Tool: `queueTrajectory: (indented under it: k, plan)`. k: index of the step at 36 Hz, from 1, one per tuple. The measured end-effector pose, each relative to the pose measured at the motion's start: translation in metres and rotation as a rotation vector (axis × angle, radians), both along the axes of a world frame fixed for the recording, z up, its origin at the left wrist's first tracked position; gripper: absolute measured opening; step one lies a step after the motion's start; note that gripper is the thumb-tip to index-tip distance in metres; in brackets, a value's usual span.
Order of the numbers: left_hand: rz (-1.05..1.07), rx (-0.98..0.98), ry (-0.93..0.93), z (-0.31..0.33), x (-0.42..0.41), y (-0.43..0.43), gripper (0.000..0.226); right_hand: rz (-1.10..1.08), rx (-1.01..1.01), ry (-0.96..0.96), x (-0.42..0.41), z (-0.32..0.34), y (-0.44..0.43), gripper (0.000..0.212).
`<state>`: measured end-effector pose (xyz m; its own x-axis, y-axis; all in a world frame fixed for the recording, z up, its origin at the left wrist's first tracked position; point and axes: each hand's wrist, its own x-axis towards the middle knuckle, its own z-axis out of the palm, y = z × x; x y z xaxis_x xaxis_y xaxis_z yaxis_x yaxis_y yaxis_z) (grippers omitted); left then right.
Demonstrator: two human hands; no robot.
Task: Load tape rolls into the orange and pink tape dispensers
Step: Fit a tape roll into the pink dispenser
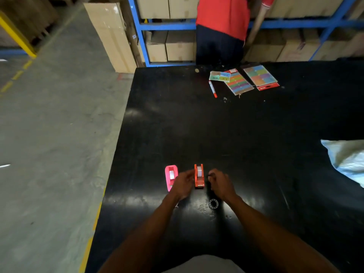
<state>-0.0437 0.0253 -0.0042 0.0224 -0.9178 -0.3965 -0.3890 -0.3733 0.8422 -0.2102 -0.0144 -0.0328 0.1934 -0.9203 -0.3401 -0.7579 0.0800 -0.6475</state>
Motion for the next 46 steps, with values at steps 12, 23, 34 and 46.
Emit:
queueTrajectory:
  k: [12,23,34,46]
  plan:
    - [0.027,-0.064,-0.124,0.024,0.083,0.015,0.044,0.006,-0.102,0.049,0.024,0.037,0.006,0.016]
    - [-0.022,0.068,-0.236,0.012,0.128,0.034,0.057,0.149,-0.073,0.034,0.072,0.048,0.011,0.016]
    - [-0.038,0.162,-0.17,-0.012,0.124,0.019,0.077,0.346,-0.054,0.107,0.116,0.025,0.002,0.027]
    - [-0.091,0.1,-0.069,-0.035,0.123,-0.004,0.062,0.417,0.041,0.142,0.126,0.001,-0.011,0.046]
